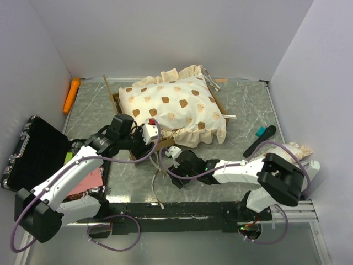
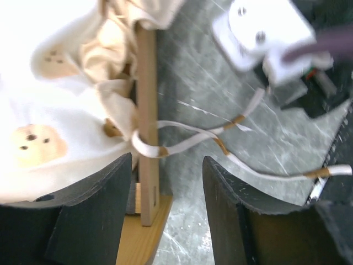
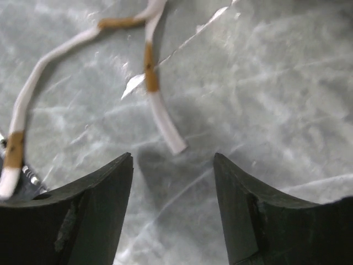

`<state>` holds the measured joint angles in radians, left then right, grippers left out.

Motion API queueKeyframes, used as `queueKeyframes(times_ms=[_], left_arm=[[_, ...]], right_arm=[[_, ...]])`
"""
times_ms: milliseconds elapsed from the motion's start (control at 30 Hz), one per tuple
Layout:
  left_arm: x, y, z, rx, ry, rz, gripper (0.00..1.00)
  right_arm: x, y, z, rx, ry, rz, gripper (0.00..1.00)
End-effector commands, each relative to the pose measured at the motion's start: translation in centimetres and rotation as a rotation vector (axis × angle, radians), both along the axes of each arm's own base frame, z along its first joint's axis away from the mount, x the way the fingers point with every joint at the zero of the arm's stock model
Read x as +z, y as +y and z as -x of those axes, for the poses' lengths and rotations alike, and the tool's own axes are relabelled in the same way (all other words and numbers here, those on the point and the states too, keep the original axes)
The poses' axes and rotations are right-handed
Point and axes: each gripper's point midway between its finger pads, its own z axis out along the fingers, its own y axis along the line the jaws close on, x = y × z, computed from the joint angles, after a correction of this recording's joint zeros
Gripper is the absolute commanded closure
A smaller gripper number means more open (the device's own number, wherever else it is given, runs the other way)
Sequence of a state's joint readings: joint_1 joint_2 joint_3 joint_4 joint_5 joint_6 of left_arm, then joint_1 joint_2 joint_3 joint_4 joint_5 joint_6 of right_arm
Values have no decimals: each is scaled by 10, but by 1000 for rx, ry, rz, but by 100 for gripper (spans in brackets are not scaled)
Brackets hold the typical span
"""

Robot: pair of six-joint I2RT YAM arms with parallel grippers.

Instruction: Set up the pet bed

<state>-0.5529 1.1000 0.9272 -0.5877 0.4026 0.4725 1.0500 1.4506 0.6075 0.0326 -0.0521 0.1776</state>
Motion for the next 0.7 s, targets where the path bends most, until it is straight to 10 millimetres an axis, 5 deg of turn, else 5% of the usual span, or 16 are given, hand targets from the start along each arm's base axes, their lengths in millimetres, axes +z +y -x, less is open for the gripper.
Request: queueKeyframes(times_ms=[0, 133, 200, 367, 533, 667], left_arm=[[10, 3, -21, 151, -14, 25, 42], [15, 10, -32, 261, -31, 34, 43], [17, 12, -33, 282, -39, 46, 43], [5, 13, -30, 285, 6, 23, 41], [-17, 7, -20, 240, 46, -20, 38], [-20, 4, -29, 262, 4, -34, 38]], right_arm=[[-3, 11, -15, 3, -71, 43, 35], [-16, 13, -13, 26, -78, 73, 42], [-21, 16, -10, 46, -66, 62, 54], [-23, 20, 3, 73, -17, 11, 100], [2, 22, -3, 37, -50, -85, 100], [43, 32, -12, 25, -92, -223, 100]])
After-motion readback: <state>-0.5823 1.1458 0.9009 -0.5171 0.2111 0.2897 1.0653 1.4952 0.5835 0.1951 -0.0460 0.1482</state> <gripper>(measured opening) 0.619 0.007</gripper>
